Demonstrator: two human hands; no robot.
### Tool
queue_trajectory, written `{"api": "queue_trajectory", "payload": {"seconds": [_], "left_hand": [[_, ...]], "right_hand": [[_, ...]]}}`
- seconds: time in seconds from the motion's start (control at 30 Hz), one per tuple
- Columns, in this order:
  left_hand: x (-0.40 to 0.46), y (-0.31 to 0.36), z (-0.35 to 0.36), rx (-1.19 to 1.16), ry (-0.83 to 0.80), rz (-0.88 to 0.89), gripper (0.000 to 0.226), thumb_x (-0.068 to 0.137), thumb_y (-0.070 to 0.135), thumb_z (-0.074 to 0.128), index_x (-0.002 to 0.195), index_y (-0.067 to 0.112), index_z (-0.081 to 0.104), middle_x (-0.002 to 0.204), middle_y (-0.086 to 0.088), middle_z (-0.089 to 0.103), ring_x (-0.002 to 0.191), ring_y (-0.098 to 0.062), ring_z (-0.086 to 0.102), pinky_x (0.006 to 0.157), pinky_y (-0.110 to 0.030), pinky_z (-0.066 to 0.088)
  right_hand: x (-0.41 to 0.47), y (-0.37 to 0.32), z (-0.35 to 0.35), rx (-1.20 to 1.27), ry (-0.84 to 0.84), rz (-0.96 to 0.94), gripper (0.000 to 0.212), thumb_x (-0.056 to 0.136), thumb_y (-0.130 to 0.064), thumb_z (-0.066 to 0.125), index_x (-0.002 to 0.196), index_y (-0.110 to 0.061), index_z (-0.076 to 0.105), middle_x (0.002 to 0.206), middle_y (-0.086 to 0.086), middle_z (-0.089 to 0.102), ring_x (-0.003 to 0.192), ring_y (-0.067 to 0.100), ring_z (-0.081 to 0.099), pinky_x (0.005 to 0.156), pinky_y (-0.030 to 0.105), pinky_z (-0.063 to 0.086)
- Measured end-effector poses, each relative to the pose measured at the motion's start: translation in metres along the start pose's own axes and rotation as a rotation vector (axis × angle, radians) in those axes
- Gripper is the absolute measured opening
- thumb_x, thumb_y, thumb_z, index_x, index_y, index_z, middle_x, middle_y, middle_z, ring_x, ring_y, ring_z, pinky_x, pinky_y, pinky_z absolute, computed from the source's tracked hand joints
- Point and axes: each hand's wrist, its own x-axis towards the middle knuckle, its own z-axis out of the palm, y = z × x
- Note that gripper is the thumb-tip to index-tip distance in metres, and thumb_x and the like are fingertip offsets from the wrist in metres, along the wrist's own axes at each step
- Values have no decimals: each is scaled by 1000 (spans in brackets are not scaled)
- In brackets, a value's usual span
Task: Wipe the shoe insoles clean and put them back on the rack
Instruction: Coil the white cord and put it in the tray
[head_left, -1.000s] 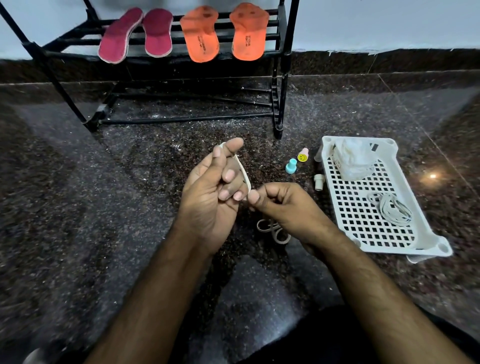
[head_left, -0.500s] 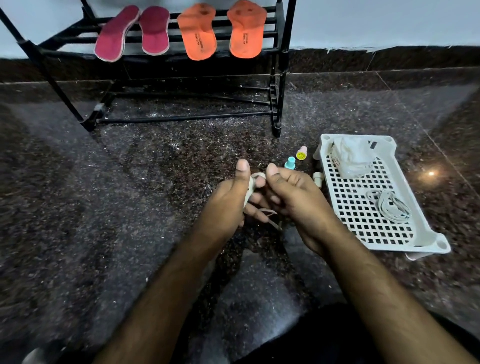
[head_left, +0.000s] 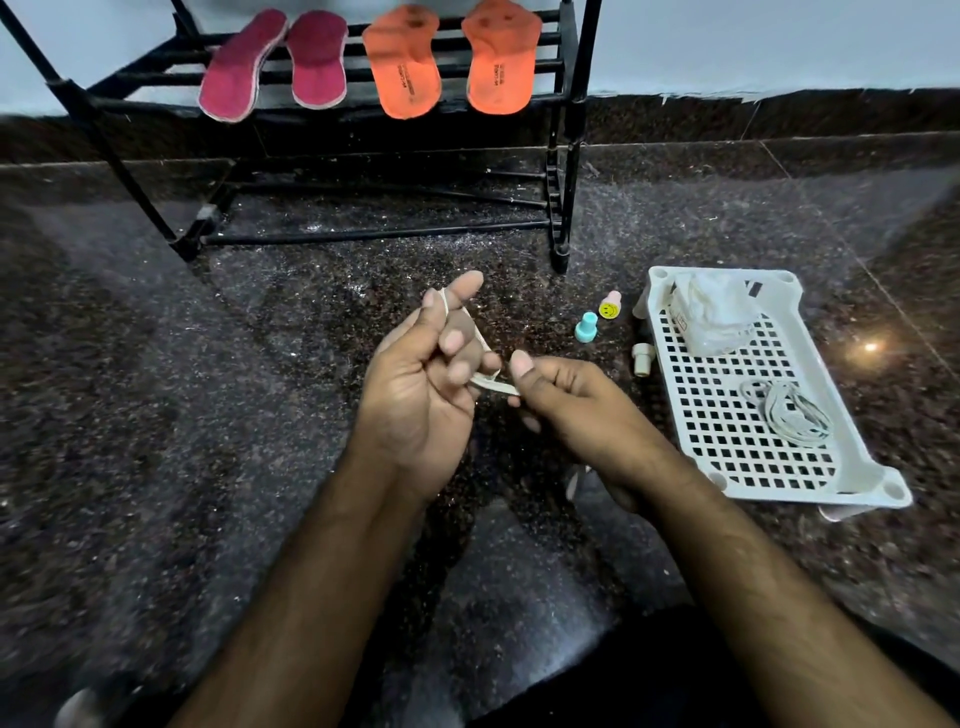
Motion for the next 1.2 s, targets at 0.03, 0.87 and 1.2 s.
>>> {"api": "queue_trajectory", "payload": {"seconds": [0.03, 0.87, 1.2], "left_hand": [[1, 0, -1, -30, -20, -13, 39, 108, 26, 35, 131, -1, 50, 61, 9, 41, 42, -2, 38, 56, -19, 45], [2, -5, -1, -54, -39, 7, 35, 108, 29, 33, 119, 5, 56, 56, 9, 31, 38, -2, 27, 42, -17, 34], [-5, -4, 6, 170, -52, 15, 36, 107, 31, 35, 113, 4, 59, 54, 9, 31, 40, -1, 22, 41, -19, 25]], "right_hand": [[0, -2, -1, 21, 16, 16, 51, 102, -53, 42, 71, -18, 62, 55, -2, 48, 47, 9, 34, 46, 21, 26], [-7, -1, 2, 183, -267, -45, 33, 100, -37, 50, 96, -9, 67, 64, 7, 63, 60, 19, 48, 56, 33, 31], [5, 4, -12, 133, 141, 19, 50, 95, -56, 56, 62, -18, 58, 57, -1, 44, 55, 13, 39, 64, 34, 35]]}}
